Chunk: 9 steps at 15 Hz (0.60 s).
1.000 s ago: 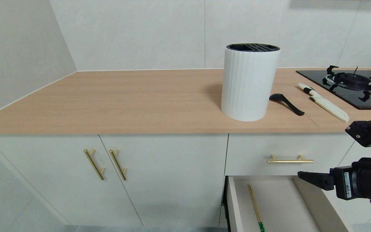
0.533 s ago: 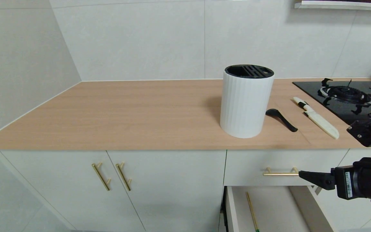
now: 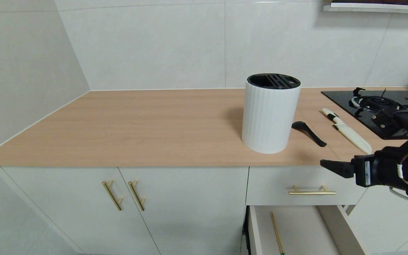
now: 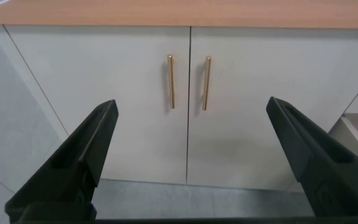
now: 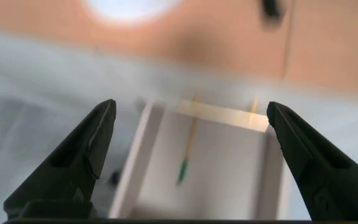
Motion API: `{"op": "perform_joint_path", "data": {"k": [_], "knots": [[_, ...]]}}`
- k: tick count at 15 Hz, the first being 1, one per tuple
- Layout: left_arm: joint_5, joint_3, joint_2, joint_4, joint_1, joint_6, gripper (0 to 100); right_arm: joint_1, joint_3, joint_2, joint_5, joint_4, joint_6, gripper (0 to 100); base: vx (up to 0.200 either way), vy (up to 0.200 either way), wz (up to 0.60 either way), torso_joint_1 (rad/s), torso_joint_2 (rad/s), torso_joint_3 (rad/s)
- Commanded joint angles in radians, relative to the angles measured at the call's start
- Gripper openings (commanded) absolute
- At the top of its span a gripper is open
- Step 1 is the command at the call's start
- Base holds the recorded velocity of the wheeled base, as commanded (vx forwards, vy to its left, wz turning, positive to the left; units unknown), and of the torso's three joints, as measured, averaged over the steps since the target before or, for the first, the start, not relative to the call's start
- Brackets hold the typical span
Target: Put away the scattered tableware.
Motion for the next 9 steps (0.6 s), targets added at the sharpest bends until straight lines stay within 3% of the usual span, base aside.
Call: {"op": "perform_joint_path", "data": {"k": [1, 3, 9], "knots": [[0.000, 0.000, 0.000, -0.001, 0.000, 0.000, 100, -0.136, -0.120, 0.213, 0.083, -0.100, -0.102, 100, 0.000, 0.000, 0.00, 0.000, 0.00, 0.000], [0.000, 0.000, 0.000, -0.001, 0.000, 0.000, 100, -0.198, -0.267, 0.344, 0.164, -0.104, -0.145, 100, 0.000, 0.000, 0.00, 0.000, 0.00, 0.000], [0.000, 0.000, 0.000, -0.001, 0.000, 0.000, 100, -0.199, -0.477, 0.582, 0.162, -0.109, -0.178, 100, 0.000, 0.000, 0.00, 0.000, 0.00, 0.000]]}}
